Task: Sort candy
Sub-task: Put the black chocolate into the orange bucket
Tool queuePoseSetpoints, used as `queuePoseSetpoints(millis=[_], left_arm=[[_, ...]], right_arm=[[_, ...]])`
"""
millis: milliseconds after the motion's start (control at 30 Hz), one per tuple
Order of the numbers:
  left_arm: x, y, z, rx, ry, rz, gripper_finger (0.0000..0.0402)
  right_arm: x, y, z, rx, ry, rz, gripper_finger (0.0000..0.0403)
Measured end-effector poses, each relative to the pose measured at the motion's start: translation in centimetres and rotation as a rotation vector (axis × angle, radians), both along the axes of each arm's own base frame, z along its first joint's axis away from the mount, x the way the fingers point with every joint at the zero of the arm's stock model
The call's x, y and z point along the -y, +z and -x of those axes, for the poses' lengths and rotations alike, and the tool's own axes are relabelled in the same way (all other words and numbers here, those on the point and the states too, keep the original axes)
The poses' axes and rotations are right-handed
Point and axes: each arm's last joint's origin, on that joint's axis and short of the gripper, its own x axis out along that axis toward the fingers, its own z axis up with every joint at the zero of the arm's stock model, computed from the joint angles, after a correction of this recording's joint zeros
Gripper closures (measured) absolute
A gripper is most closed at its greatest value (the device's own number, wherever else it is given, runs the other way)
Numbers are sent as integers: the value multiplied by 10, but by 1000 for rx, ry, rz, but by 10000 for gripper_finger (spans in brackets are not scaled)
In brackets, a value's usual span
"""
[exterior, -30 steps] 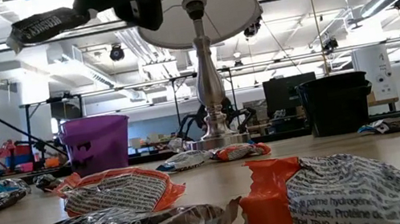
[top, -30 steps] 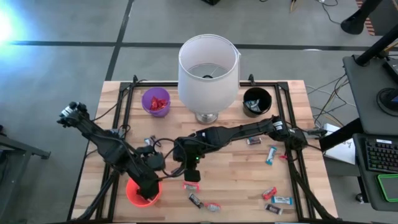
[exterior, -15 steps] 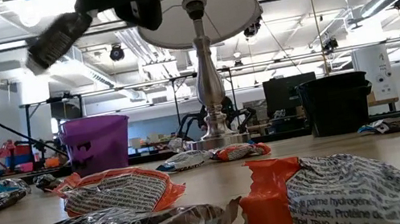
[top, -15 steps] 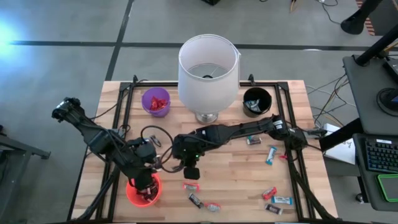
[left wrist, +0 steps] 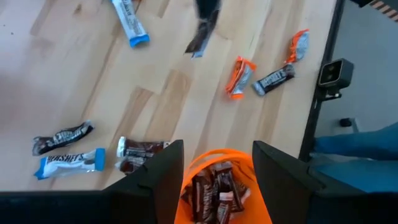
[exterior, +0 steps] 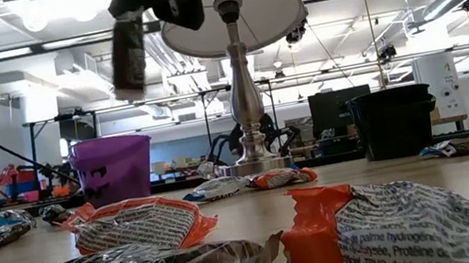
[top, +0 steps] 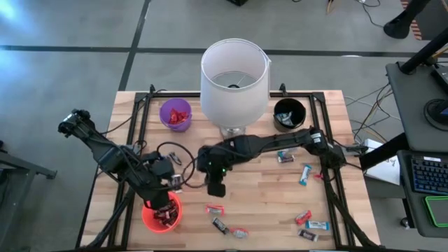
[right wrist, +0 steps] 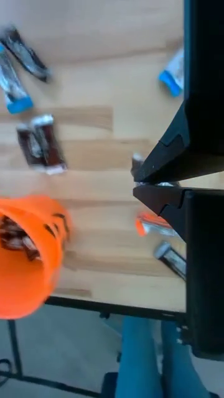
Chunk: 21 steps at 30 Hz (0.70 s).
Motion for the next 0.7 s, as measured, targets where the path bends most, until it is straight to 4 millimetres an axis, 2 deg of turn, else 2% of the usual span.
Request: queuePoseSetpoints(millis=[267, 433, 700], left_arm=[[-7, -4, 9, -92, -9, -76, 229], [-10, -2, 12, -89, -17, -94, 229], [-16, 4, 18, -49, -9, -99, 229]], right_arm=[[-39, -14, 7, -52, 25, -35, 394], [-59, -33, 10, -73, 28, -58, 394], [-65, -72, 14, -146, -6, -74, 394]])
